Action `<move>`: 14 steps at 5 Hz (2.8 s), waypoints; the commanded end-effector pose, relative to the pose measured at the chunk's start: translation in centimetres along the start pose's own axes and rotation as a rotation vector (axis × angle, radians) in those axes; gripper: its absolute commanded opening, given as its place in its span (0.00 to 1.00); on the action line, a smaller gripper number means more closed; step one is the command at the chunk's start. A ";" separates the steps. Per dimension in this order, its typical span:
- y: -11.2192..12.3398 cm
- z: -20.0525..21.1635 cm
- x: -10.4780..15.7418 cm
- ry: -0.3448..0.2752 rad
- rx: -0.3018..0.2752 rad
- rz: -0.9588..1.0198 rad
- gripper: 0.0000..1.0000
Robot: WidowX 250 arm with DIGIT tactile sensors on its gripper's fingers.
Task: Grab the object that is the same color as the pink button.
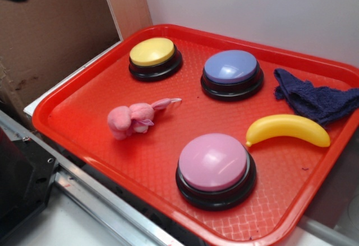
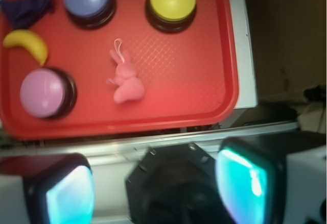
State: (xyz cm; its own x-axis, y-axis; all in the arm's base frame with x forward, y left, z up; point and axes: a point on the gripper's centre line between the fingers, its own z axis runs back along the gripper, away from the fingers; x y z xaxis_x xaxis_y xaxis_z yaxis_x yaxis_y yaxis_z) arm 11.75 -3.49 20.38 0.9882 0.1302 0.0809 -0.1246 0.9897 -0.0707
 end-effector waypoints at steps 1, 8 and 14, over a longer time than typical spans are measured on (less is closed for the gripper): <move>-2.6 -5.3 1.6 -0.044 -0.032 0.040 1.00; -1.6 -19.5 8.0 0.055 0.032 0.118 0.00; -4.0 -1.2 9.0 -0.038 -0.014 0.102 0.00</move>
State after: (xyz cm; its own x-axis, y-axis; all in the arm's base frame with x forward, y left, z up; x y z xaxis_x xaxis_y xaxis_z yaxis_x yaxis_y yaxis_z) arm 21.23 -6.42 18.94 0.9725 0.2268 0.0538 -0.2223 0.9718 -0.0785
